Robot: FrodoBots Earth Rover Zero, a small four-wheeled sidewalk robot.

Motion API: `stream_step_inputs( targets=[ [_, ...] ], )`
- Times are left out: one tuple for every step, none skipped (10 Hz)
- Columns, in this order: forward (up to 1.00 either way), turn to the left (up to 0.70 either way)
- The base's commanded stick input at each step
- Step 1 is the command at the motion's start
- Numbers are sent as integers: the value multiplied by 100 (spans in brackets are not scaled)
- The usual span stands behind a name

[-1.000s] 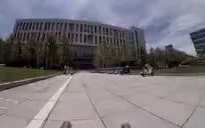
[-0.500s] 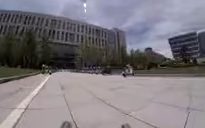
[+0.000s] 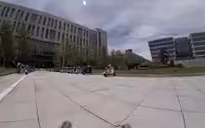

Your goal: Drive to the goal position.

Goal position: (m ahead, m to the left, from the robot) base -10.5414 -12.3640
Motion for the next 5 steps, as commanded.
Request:
stream_step_inputs(
  targets=[
    [70, -34],
    [70, -34],
    [70, -34],
    [70, -34],
    [70, -34]
  ],
)
